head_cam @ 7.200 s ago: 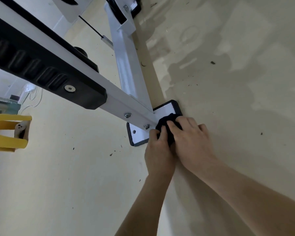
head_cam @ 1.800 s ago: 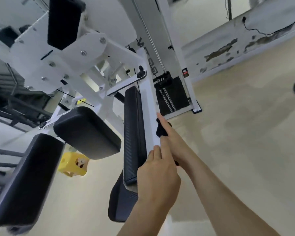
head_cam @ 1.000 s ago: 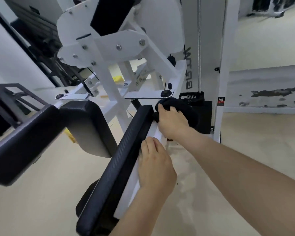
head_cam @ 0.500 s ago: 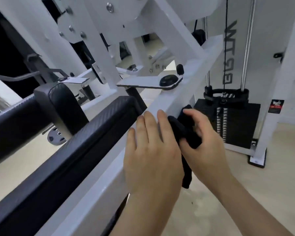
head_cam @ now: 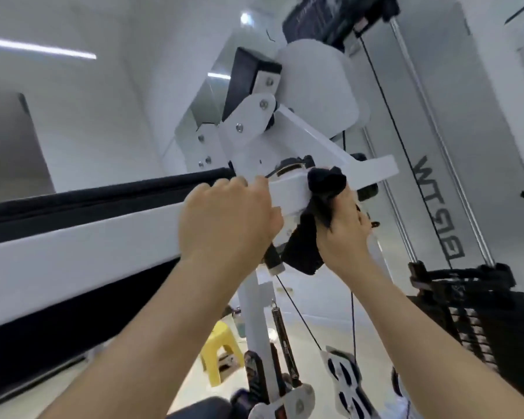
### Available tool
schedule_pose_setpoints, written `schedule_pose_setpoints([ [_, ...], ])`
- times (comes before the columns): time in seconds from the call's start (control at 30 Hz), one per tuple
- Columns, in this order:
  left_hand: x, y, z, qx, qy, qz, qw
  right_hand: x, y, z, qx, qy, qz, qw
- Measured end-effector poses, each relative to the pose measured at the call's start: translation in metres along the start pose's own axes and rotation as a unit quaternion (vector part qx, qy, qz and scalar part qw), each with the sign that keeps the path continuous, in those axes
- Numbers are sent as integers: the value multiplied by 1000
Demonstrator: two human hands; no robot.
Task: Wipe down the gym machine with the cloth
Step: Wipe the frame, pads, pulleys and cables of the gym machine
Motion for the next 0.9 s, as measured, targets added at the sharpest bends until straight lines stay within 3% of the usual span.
schedule_pose_setpoints([
  [0.13,10,6,1,22,-13,10,1000,20,4,12,34,-8,33,999],
  [0.27,45,20,33,-1,89,-29,996,49,-7,33,95,10,49,994],
  [0.4,76,29,75,21,123,-6,992,69,-14,44,114,76,39,990],
  [0.47,80,38,88,11,119,-37,992,69,-13,45,77,59,22,995],
  [0.6,87,47,95,28,131,-41,990,61,-5,35,-64,-84,-11,994],
  [0.63,87,48,93,26,136,-35,990,62,-4,31,-55,-99,-21,993],
  [0.73,90,54,89,-16,175,-9,984,75,-15,34,71,-70,33,995],
  [0.9,110,66,120,-61,185,-11,981,108,-15,43,156,-52,227,960],
])
Point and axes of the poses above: each hand's wrist, its own z-axis towards the middle knuckle, its own y-axis out of the palm, x = y × z, the point moved 5 cm from there along z, towards the middle knuckle, and after that the axes turned 2 degrees about -x, right-handed, at the moved point
